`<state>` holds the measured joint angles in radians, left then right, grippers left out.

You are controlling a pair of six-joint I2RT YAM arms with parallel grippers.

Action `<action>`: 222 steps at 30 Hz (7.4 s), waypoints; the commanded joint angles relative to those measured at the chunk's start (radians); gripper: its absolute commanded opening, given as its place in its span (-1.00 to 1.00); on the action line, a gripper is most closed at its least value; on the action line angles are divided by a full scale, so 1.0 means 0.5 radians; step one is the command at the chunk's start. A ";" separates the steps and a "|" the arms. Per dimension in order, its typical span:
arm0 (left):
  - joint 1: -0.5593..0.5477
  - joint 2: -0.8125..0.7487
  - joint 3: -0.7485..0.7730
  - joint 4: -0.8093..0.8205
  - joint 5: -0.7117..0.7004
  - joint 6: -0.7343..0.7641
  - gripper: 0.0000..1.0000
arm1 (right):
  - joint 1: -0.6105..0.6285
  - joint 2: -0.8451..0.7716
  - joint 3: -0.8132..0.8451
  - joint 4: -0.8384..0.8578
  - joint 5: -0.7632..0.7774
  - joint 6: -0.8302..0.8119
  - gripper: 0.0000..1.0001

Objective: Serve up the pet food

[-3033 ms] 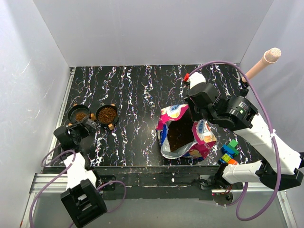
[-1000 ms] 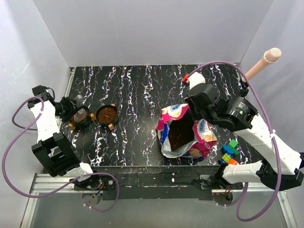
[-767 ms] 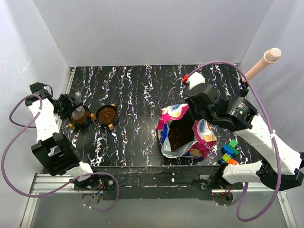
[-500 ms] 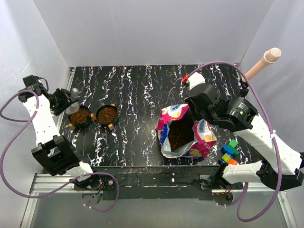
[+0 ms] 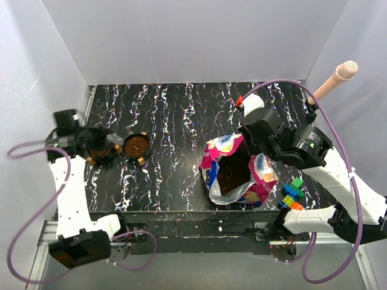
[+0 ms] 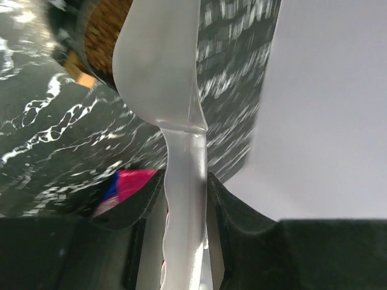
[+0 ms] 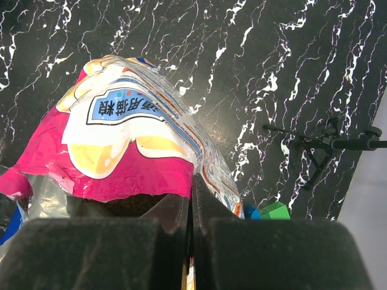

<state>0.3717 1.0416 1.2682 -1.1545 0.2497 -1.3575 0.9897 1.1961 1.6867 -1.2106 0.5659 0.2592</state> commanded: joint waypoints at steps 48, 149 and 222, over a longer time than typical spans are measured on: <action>-1.360 0.645 -0.469 0.549 0.464 1.497 0.78 | -0.581 0.881 1.413 -0.085 -0.656 0.052 -0.97; -1.940 1.338 1.600 -0.217 -0.623 0.025 -0.77 | -0.584 -0.956 -1.269 1.277 -1.264 -1.166 -0.80; -1.532 1.043 0.995 0.229 -0.226 -0.773 -1.00 | -0.332 -0.414 -0.665 0.903 -1.169 -1.107 0.66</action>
<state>-0.4332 1.6123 1.7599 -1.0775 0.2310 -1.6970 0.7490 0.8673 1.2556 -0.8055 -0.1043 -0.3046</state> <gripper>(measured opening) 0.018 0.822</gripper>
